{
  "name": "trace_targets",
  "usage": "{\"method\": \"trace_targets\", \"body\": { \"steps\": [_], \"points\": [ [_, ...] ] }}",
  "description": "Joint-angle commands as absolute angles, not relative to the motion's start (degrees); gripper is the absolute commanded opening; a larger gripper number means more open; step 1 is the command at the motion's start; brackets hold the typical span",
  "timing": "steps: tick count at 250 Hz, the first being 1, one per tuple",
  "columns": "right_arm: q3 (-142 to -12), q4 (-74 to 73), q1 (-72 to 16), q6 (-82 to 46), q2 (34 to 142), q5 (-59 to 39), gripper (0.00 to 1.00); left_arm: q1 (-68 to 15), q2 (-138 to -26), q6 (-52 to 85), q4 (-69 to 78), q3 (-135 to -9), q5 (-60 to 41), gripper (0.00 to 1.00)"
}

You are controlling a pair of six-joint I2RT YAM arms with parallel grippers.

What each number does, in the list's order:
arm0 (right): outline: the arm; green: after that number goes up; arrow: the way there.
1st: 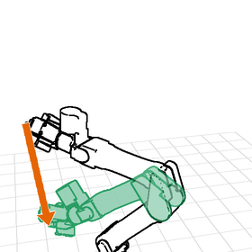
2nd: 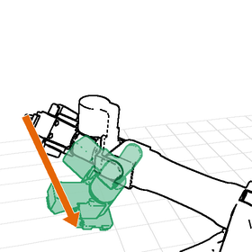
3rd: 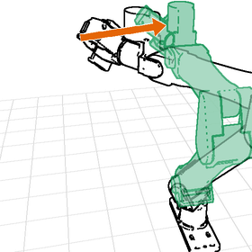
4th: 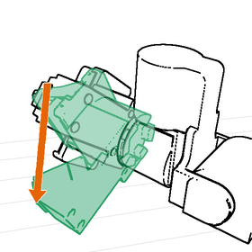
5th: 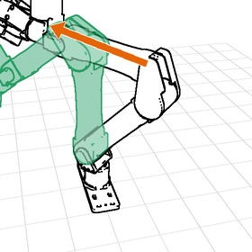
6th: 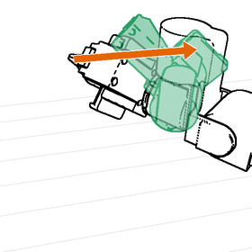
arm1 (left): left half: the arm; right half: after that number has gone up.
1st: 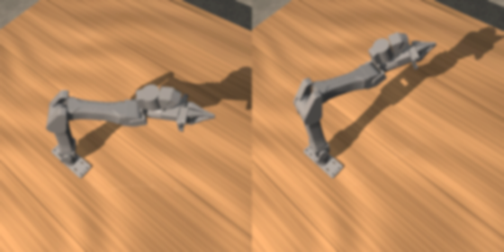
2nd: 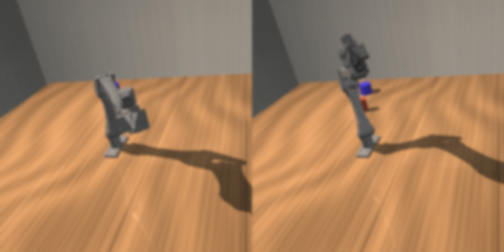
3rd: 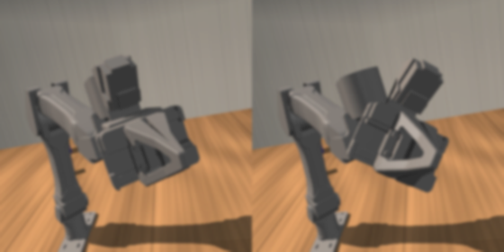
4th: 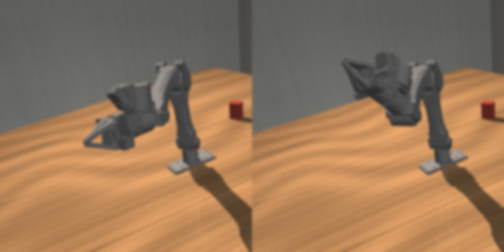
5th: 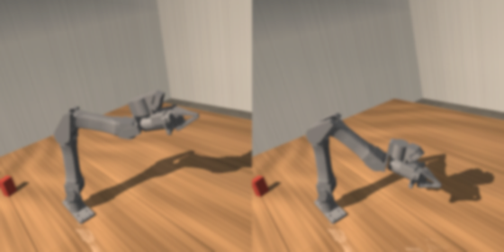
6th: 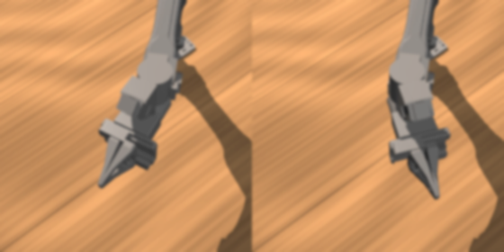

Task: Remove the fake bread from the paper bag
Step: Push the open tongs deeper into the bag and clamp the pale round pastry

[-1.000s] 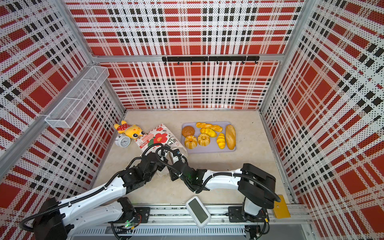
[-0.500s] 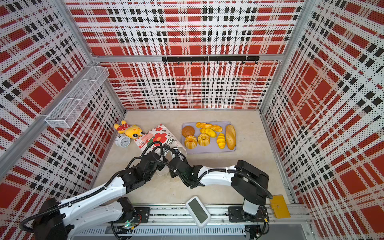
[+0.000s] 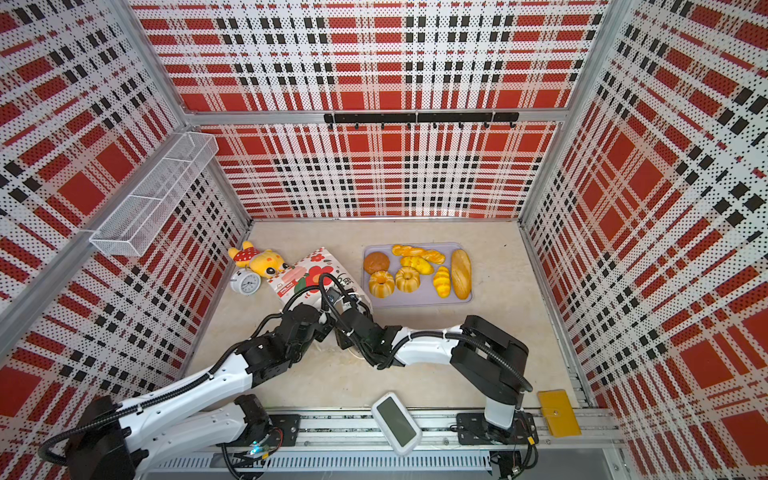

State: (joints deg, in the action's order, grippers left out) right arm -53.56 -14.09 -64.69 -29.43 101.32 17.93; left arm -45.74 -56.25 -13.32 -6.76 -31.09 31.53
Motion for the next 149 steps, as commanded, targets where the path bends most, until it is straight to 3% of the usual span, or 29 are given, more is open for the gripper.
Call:
{"method": "trace_targets", "body": {
  "steps": [1, 32, 93, 149],
  "points": [
    [-44.8, -32.0, -65.5, -24.3, 100.1, 17.8, 0.7, -45.7, -55.6, -12.8, -4.9, -31.3, 31.3, 0.0],
    [-37.4, -46.4, -67.3, -19.2, 102.1, 21.3, 0.72, -45.7, -55.7, -12.8, -4.9, -31.3, 31.2, 0.0],
    [-41.3, -37.1, -67.4, -21.6, 105.9, 20.2, 0.71, -45.8, -55.6, -12.8, -5.0, -31.2, 31.3, 0.0],
    [-45.2, -25.8, -66.7, -24.9, 108.8, 23.9, 0.64, -45.8, -55.7, -12.9, -5.1, -31.4, 31.1, 0.0]
  ]
}}
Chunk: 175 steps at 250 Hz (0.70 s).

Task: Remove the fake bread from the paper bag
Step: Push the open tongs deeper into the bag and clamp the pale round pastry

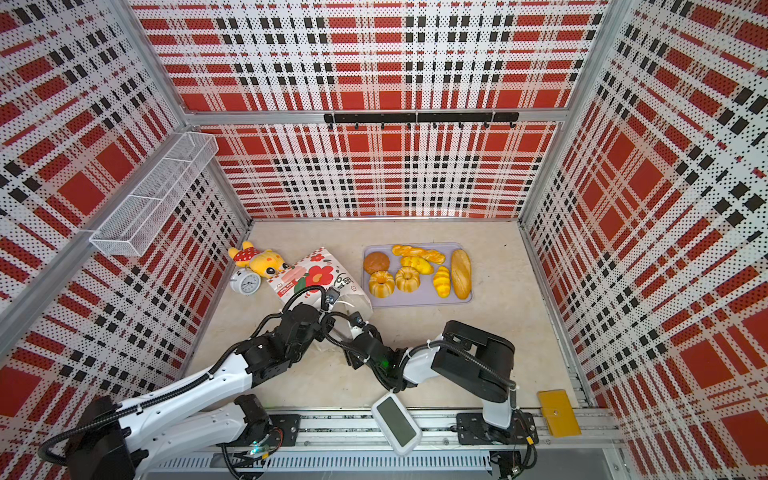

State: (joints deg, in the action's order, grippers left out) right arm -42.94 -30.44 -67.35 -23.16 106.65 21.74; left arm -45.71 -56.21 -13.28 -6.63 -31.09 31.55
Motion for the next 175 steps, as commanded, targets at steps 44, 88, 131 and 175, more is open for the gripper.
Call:
{"method": "trace_targets", "body": {
  "steps": [44, 88, 131, 175],
  "points": [
    [-45.8, -24.3, -66.0, -27.2, 109.9, 24.1, 0.66, -45.9, -55.5, -13.0, -5.1, -31.3, 31.0, 0.0],
    [-47.6, -23.8, -66.0, -27.1, 112.4, 23.1, 0.68, -45.8, -55.6, -13.0, -5.1, -31.4, 31.0, 0.0],
    [-49.1, -23.5, -65.9, -26.5, 113.9, 21.9, 0.61, -45.9, -55.4, -13.0, -5.0, -31.4, 30.8, 0.0],
    [-48.0, -23.6, -65.6, -25.9, 111.3, 21.2, 0.49, -45.9, -55.3, -13.0, -5.1, -31.4, 30.7, 0.0]
  ]
}}
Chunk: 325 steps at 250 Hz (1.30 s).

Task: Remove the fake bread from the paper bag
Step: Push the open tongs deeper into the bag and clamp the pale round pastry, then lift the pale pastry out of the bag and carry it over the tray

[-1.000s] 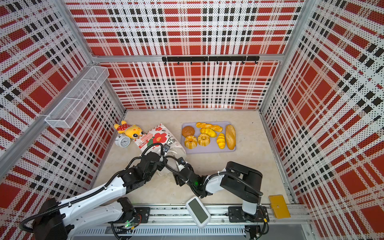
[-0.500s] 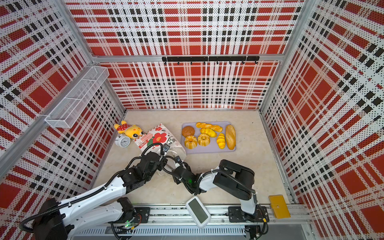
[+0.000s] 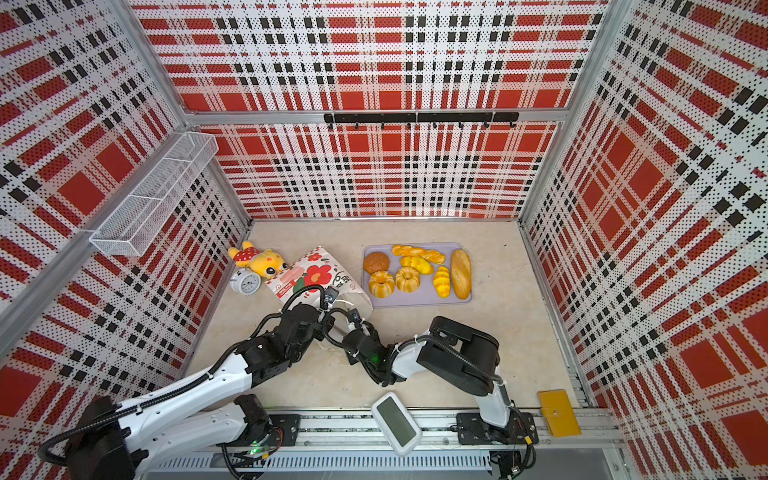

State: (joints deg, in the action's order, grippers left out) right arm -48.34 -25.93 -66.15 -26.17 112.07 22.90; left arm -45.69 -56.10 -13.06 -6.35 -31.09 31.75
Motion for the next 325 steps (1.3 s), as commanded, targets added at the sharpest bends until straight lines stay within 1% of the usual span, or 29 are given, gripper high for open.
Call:
{"method": "trace_targets", "body": {
  "steps": [1, 67, 140, 161, 186, 245, 281, 303, 325],
  "points": [
    [-48.0, -23.6, -65.6, -25.9, 111.3, 21.2, 0.49, -45.9, -55.3, -13.0, -5.1, -31.4, 30.7, 0.0],
    [-49.2, -20.9, -65.4, -25.9, 108.7, 20.1, 0.42, -46.0, -55.4, -13.1, -5.1, -31.4, 30.5, 0.0],
    [-51.6, -18.0, -64.2, -25.9, 107.7, 18.4, 0.4, -46.1, -55.7, -13.1, -5.1, -31.4, 30.4, 0.0],
    [-52.0, -17.8, -63.9, -25.9, 107.5, 17.7, 0.37, -46.1, -55.8, -13.1, -5.1, -31.4, 30.3, 0.0],
    [-52.1, -17.5, -63.7, -25.9, 106.5, 17.3, 0.35, -46.1, -55.7, -13.2, -5.1, -31.4, 30.2, 0.0],
    [-51.0, -19.5, -61.3, -27.8, 103.8, 13.8, 0.34, -46.1, -55.7, -13.0, -5.0, -31.4, 30.1, 0.0],
    [-52.3, -18.2, -60.7, -28.0, 103.8, 12.3, 0.27, -46.2, -55.5, -13.1, -5.1, -31.4, 30.4, 0.0],
    [-52.6, -17.6, -60.7, -28.1, 103.4, 11.6, 0.25, -46.2, -55.5, -13.2, -5.1, -31.3, 30.4, 0.0],
    [-52.7, -16.7, -60.7, -28.3, 102.6, 11.2, 0.21, -46.3, -55.5, -13.3, -5.1, -31.3, 30.5, 0.0]
  ]
}}
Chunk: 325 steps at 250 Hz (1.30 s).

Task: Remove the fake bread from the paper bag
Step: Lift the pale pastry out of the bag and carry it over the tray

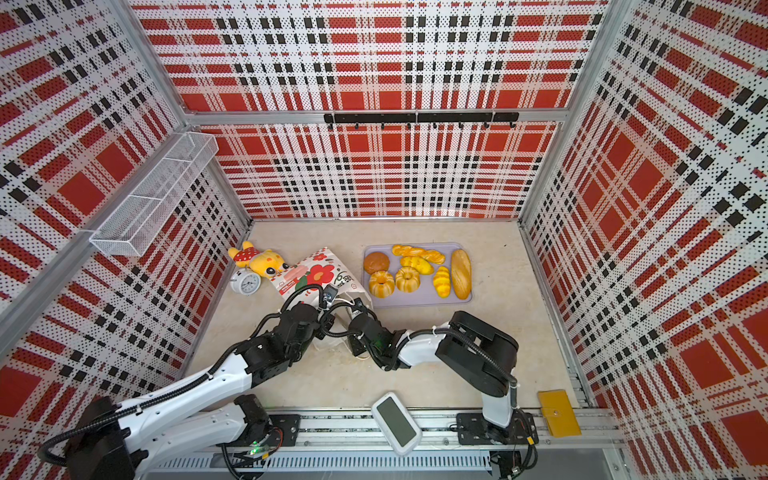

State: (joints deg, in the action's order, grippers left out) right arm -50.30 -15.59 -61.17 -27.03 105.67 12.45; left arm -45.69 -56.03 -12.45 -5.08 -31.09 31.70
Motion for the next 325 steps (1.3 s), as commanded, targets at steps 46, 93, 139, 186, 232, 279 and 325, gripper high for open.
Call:
{"method": "trace_targets", "body": {
  "steps": [46, 93, 139, 186, 232, 279, 325],
  "points": [
    [-52.3, -13.3, -60.8, -28.3, 99.4, 10.8, 0.07, -46.3, -55.5, -13.2, -5.1, -31.3, 30.7, 0.0],
    [-50.1, -9.6, -60.9, -30.4, 94.8, 7.1, 0.0, -46.3, -55.5, -12.6, -5.1, -31.3, 31.4, 0.0],
    [-46.3, -5.3, -64.2, -32.1, 88.0, 5.9, 0.0, -45.1, -56.5, -10.4, -5.4, -31.8, 34.9, 0.0],
    [-41.8, 2.0, -69.1, -35.3, 78.1, 8.3, 0.0, -43.2, -56.5, -9.3, -4.9, -32.1, 34.2, 0.0],
    [-37.5, 10.9, -70.3, -40.7, 64.7, 10.3, 0.0, -42.2, -56.2, -8.6, -4.7, -32.0, 33.9, 0.0],
    [-37.6, 30.4, -70.3, -47.2, 48.5, 18.0, 0.0, -42.0, -55.6, -8.3, -4.7, -32.0, 33.9, 0.0],
    [-41.9, 48.3, -60.7, -47.6, 41.0, 21.3, 0.0, -42.0, -55.6, -8.1, -4.7, -32.1, 33.1, 0.0]
  ]
}}
